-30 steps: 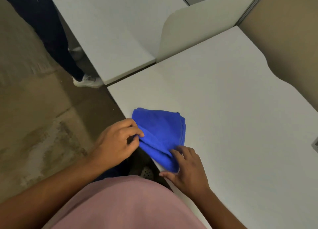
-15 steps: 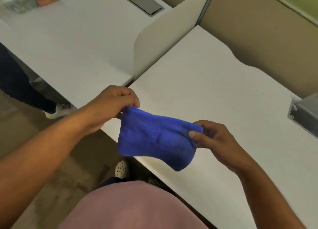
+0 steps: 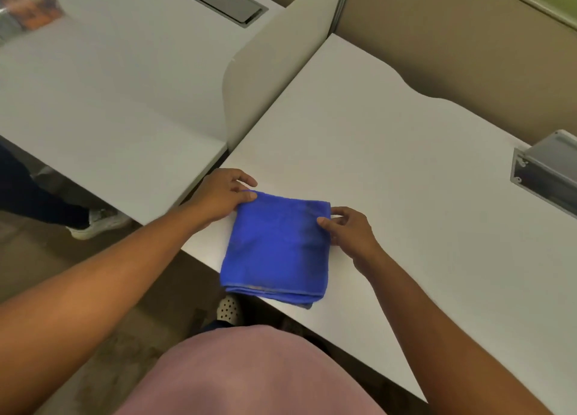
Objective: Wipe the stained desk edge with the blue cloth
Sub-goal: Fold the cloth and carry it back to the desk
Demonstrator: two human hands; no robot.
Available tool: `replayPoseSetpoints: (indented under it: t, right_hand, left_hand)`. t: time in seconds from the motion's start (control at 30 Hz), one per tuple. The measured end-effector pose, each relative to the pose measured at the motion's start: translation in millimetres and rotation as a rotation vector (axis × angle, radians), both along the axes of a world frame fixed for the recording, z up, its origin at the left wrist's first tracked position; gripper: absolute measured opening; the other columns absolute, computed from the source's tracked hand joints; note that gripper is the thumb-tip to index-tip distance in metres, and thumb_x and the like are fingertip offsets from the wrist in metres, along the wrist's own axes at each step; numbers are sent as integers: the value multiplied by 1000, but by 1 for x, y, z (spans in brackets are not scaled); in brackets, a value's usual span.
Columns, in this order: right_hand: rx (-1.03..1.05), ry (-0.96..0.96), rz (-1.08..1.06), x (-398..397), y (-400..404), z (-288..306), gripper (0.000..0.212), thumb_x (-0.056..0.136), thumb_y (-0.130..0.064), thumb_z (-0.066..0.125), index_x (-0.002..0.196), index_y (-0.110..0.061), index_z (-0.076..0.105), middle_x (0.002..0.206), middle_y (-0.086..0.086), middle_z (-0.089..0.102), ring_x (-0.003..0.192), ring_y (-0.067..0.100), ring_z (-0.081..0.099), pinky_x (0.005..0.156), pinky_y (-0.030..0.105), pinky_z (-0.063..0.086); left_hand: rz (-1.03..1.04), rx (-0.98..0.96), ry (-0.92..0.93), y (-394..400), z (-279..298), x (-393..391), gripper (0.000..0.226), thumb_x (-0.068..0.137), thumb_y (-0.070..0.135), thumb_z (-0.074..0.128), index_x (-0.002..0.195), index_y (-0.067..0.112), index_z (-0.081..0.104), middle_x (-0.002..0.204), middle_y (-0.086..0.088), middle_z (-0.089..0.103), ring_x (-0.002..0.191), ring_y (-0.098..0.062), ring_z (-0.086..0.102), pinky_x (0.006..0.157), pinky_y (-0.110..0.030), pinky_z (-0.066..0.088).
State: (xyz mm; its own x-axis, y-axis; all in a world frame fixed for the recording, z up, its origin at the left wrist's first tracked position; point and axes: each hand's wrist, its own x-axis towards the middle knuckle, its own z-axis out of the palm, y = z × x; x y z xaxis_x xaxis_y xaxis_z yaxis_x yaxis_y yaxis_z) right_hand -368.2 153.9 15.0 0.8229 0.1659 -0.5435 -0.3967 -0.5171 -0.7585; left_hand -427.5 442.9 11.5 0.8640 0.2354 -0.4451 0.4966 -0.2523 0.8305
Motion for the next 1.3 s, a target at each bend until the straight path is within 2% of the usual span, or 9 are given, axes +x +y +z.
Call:
replayPoseSetpoints:
  t: [0.2, 0.3, 0.43, 0.67, 0.77, 0.9, 1.03, 1.1, 1.3]
  right_hand:
    - [-66, -187, -62, -10, 7, -4, 28, 97, -35, 73, 121, -20, 70, 118, -2, 73, 108, 21, 71, 93, 41, 61]
    - [-98, -182, -36, -8, 12, -5, 20, 97, -34, 72, 105, -16, 73, 107, -2, 74, 99, 19, 69, 79, 28, 52]
    - [-155, -213, -61, -10, 13, -5, 26, 105, -34, 61, 95, -11, 66, 91, -3, 68, 85, 18, 63, 71, 28, 49]
    - [-159, 28, -42, -11, 17, 2, 34, 97, -33, 73, 125, -16, 62, 114, 0, 69, 103, 20, 67, 74, 29, 50]
    - [-73, 144, -95, -8, 22, 10, 29, 96, -27, 76, 115, -5, 72, 113, 8, 75, 94, 19, 69, 75, 30, 55]
    - [-5, 204, -135, -10, 18, 18, 31, 96, -27, 75, 118, -5, 70, 121, 14, 76, 113, 33, 73, 100, 48, 60]
    - [47, 294, -139, -18, 12, 18, 39, 93, -32, 80, 117, -4, 67, 125, 13, 75, 118, 35, 72, 103, 51, 59]
    - [40, 328, -101, -22, 8, 17, 37, 92, -30, 82, 113, -1, 70, 122, 12, 77, 118, 33, 72, 105, 48, 59]
    - [43, 256, -101, -32, 9, 27, 22, 93, -20, 78, 111, -8, 74, 114, 10, 80, 113, 35, 74, 101, 54, 60]
  left_hand:
    - [-112, 301, -136, -1, -9, -3, 14, 96, 25, 77, 110, 21, 77, 97, 13, 70, 83, -1, 64, 81, -26, 55]
    - [-210, 394, -118, 3, -10, -1, 29, 94, 29, 80, 121, 20, 74, 106, 6, 66, 83, -6, 60, 75, -21, 44]
    - [-249, 478, -102, 5, -9, 3, 20, 96, 29, 78, 113, 18, 79, 112, -1, 68, 93, -14, 60, 82, -29, 43]
    - [-197, 467, 70, 4, -12, 2, 43, 92, 37, 81, 125, 14, 67, 100, 1, 64, 93, -19, 62, 79, -31, 45]
    - [-156, 366, 126, 0, -12, 4, 38, 88, 27, 85, 121, 18, 66, 105, -4, 71, 88, -22, 67, 80, -38, 56]
    - [110, 10, 129, -7, -7, 0, 28, 93, 20, 77, 116, 24, 62, 108, -10, 69, 96, -27, 72, 80, -47, 67]
    - [198, -231, 250, -15, -5, -22, 54, 88, 31, 86, 127, 27, 48, 112, 2, 64, 97, -19, 71, 59, -33, 62]
    - [165, -245, 228, -18, -8, -33, 59, 83, 24, 91, 126, 26, 49, 111, 4, 66, 98, -14, 70, 65, -29, 57]
    - [285, -390, 168, -26, -7, -45, 14, 95, 9, 76, 99, 22, 76, 106, -2, 79, 100, -21, 76, 72, -27, 59]
